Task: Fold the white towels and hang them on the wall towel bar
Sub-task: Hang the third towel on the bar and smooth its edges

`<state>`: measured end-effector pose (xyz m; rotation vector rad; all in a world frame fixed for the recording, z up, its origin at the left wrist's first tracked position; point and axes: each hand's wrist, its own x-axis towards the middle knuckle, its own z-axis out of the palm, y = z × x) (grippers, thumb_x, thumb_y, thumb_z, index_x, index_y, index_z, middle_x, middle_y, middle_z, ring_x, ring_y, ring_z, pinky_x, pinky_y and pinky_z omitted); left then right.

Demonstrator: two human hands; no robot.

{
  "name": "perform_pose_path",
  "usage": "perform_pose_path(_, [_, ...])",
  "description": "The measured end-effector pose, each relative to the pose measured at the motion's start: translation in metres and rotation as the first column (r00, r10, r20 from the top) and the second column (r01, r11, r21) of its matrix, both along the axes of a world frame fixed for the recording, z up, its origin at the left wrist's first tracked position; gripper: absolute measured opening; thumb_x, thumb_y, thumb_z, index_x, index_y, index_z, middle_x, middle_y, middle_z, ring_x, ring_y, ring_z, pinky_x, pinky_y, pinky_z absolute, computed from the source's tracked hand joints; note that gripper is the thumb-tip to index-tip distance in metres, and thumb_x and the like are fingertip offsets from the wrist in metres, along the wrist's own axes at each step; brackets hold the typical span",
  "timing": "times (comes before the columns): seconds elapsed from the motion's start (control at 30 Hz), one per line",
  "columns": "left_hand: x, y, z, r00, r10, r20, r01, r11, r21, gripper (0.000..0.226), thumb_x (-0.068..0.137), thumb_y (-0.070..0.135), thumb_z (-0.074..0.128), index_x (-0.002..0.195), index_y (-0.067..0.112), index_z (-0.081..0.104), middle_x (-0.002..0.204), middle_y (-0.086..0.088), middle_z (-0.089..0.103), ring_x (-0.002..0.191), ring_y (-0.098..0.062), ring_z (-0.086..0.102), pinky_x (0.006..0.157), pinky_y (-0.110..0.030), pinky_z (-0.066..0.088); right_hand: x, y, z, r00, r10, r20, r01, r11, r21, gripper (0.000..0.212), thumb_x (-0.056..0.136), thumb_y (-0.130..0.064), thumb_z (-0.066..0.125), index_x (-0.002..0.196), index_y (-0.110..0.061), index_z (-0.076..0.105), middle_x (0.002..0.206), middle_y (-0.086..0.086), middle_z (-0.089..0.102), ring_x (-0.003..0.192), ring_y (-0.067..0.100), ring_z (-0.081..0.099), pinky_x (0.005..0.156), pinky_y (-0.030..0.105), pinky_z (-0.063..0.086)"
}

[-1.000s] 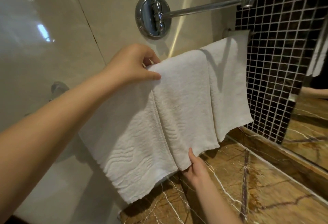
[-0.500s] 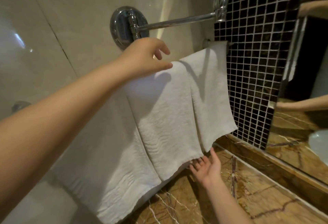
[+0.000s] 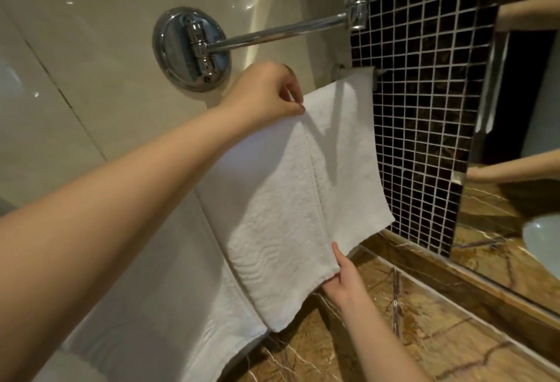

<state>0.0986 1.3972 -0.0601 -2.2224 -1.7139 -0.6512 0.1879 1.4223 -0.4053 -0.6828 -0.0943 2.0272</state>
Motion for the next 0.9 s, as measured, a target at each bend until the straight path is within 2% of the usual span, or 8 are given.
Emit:
perform_pose_path(0.13, [0.003,0.002,-0.001,0.999,0.024,0.020,-0.025,1.000,0.017,0.009,0.076,0.020,0.071,0.084,0.018,0.073,0.083,-0.002,0.067,0.078,-0.017,0.063,0.072,-0.028,0.050,0.004,0.000,-0.004,0.999,-0.012,0.034,0.013,1.000,-0.028,0.050,0.083,-0.027,0.063,0.123,0.001,0.058,0.114,0.021,0.068,0.102,0.034,0.067,0.089,0.049,0.053])
perform_pose_path(0.27, [0.004,0.003,-0.002,0.999,0.036,0.019,-0.037,0.999,0.027,0.007,0.075,0.018,0.070,0.082,0.018,0.073,0.079,0.000,0.064,0.078,-0.017,0.062,0.070,-0.027,0.048,0.006,0.000,-0.006,0.998,-0.004,0.062,0.005,1.000,-0.019,0.036,0.091,-0.025,0.058,0.116,0.001,0.060,0.101,0.019,0.072,0.094,0.034,0.069,0.072,0.045,0.057])
perform_pose_path(0.33, [0.004,0.003,-0.003,0.999,0.042,0.024,-0.043,0.999,0.033,0.007,0.075,0.018,0.070,0.081,0.019,0.072,0.078,0.001,0.064,0.077,-0.016,0.062,0.069,-0.027,0.048,0.006,-0.002,-0.005,0.996,-0.006,0.094,0.008,1.000,-0.026,0.033,0.092,-0.024,0.058,0.113,0.001,0.061,0.097,0.019,0.073,0.097,0.033,0.066,0.074,0.044,0.053])
perform_pose_path(0.43, [0.004,0.003,-0.004,0.998,0.042,0.037,-0.043,0.998,0.041,0.007,0.075,0.018,0.070,0.081,0.019,0.073,0.078,0.001,0.064,0.077,-0.016,0.062,0.071,-0.029,0.050,0.005,-0.002,-0.005,0.991,-0.012,0.136,0.015,1.000,-0.022,0.034,0.090,-0.025,0.061,0.114,-0.001,0.061,0.109,0.019,0.068,0.104,0.034,0.063,0.082,0.046,0.052])
perform_pose_path(0.53, [0.005,0.003,-0.005,0.999,0.042,0.028,-0.043,0.998,0.052,0.007,0.075,0.019,0.070,0.081,0.019,0.073,0.079,0.002,0.064,0.076,-0.015,0.061,0.070,-0.028,0.050,0.005,-0.003,-0.004,0.979,-0.011,0.202,0.014,1.000,-0.014,0.034,0.091,-0.025,0.061,0.114,-0.001,0.060,0.111,0.019,0.067,0.106,0.034,0.061,0.087,0.046,0.051])
perform_pose_path(0.7, [0.005,0.002,-0.006,0.999,0.034,0.016,-0.035,0.997,0.062,0.007,0.076,0.019,0.070,0.082,0.018,0.072,0.080,0.001,0.064,0.076,-0.015,0.060,0.068,-0.027,0.047,0.008,-0.003,0.004,0.959,-0.029,0.280,0.032,0.999,-0.007,0.026,0.094,-0.015,0.059,0.109,0.006,0.059,0.101,0.022,0.069,0.094,0.034,0.066,0.080,0.046,0.054])
perform_pose_path(0.83, [0.004,0.002,-0.006,0.999,0.033,0.015,-0.034,0.998,0.059,0.007,0.076,0.019,0.069,0.083,0.018,0.072,0.081,0.001,0.064,0.077,-0.016,0.060,0.068,-0.028,0.047,0.014,-0.004,0.013,0.948,0.007,0.317,-0.002,1.000,-0.018,0.019,0.093,-0.015,0.059,0.099,0.003,0.062,0.084,0.017,0.072,0.077,0.027,0.069,0.059,0.037,0.055])
perform_pose_path(0.9, [0.004,0.000,-0.005,0.999,0.032,-0.001,-0.032,0.998,0.048,0.009,0.078,0.019,0.067,0.085,0.019,0.072,0.083,0.000,0.065,0.078,-0.016,0.060,0.068,-0.026,0.045,0.017,-0.006,0.017,0.930,0.028,0.367,-0.022,1.000,-0.019,0.016,0.094,-0.016,0.059,0.096,0.000,0.063,0.079,0.013,0.072,0.070,0.023,0.068,0.057,0.034,0.054])
